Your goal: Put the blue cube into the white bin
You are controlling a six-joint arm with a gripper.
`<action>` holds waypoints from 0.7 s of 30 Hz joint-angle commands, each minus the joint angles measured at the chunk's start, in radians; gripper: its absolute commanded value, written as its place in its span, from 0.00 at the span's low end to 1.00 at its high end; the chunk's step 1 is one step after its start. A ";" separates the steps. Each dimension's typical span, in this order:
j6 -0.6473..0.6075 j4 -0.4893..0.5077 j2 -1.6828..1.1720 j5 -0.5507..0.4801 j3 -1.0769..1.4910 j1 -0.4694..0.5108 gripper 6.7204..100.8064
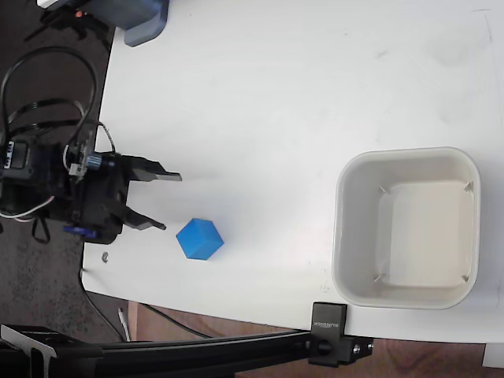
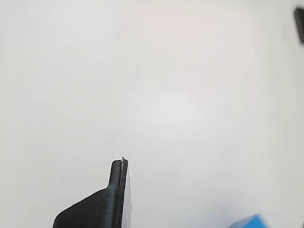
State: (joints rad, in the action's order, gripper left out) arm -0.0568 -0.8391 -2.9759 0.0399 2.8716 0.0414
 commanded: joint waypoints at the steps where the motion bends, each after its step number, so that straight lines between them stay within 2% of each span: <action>1: -0.141 -0.043 0.110 -0.160 -0.210 0.147 0.99; 6: -0.430 -0.167 0.282 -0.419 -0.399 0.371 0.99; 8: -0.541 -0.210 0.342 -0.483 -0.440 0.437 0.99; 11: -0.637 -0.313 0.456 -0.431 -0.525 0.431 0.99; 15: -0.672 -0.393 0.583 -0.385 -0.598 0.400 0.99; 18: -0.692 -0.531 0.747 -0.301 -0.724 0.353 0.99; 21: -0.701 -0.614 0.836 -0.241 -0.793 0.331 0.99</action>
State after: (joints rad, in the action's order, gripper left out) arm -0.7470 -1.4143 -2.1721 -0.2531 2.1706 0.3789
